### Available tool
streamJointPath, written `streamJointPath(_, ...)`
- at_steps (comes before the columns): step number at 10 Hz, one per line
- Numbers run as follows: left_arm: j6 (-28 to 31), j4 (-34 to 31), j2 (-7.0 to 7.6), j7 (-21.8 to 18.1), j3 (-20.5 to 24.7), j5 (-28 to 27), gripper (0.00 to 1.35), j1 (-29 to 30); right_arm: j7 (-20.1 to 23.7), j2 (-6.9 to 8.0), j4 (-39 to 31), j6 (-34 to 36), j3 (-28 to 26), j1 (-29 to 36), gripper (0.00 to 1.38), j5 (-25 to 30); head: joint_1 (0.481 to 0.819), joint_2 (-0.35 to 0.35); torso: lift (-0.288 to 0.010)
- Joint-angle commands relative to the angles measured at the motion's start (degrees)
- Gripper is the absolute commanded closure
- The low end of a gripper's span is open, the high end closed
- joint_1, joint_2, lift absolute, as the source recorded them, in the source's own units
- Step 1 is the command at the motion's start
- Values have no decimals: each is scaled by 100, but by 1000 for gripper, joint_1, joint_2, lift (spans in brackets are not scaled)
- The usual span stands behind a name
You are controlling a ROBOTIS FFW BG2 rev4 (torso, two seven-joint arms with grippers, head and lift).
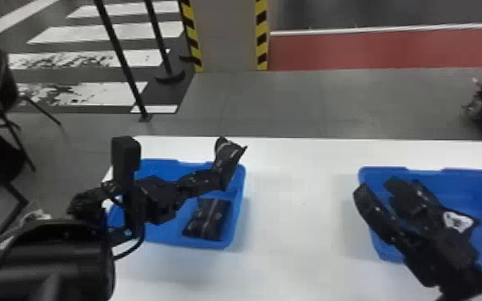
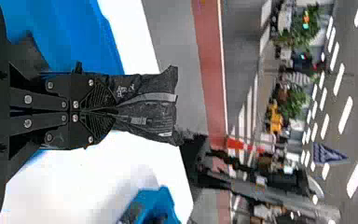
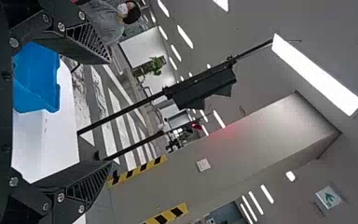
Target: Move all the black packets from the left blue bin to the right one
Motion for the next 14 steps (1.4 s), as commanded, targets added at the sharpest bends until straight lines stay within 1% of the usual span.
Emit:
streamJointPath(1,-202,11,-15,-44,-472,82,1207,-135,46,2,245,36,107,-302,279,1,695,107,-110)
streamJointPath(3,-483,321,-24,-211,-850,82,1207,-430,116,2,667,50,318,-780,277,1,695,48,-110)
streamJointPath(5,-567,574,11,-334,-1175,161,1207,-669,151,2,1033,50,406,-1146,275,1,695,26,-110)
streamJointPath(7,-497,728,11,-369,-1483,249,1207,-824,151,11,1159,50,406,-1342,275,-17,695,4,-110)
streamJointPath(9,-455,827,20,-378,-1668,346,1207,-880,151,64,1314,50,424,-1525,274,-17,695,-30,-110)
streamJointPath(10,-455,869,20,-378,-1747,399,1207,-922,151,81,1398,50,432,-1610,274,1,695,-35,-110)
streamJointPath(13,-427,883,-7,-387,-1940,513,1207,-1021,142,90,1679,50,459,-1821,279,36,695,-58,-110)
streamJointPath(14,-399,939,-24,-387,-1984,513,1207,-1049,151,90,1693,50,450,-1863,361,62,695,-66,-110)
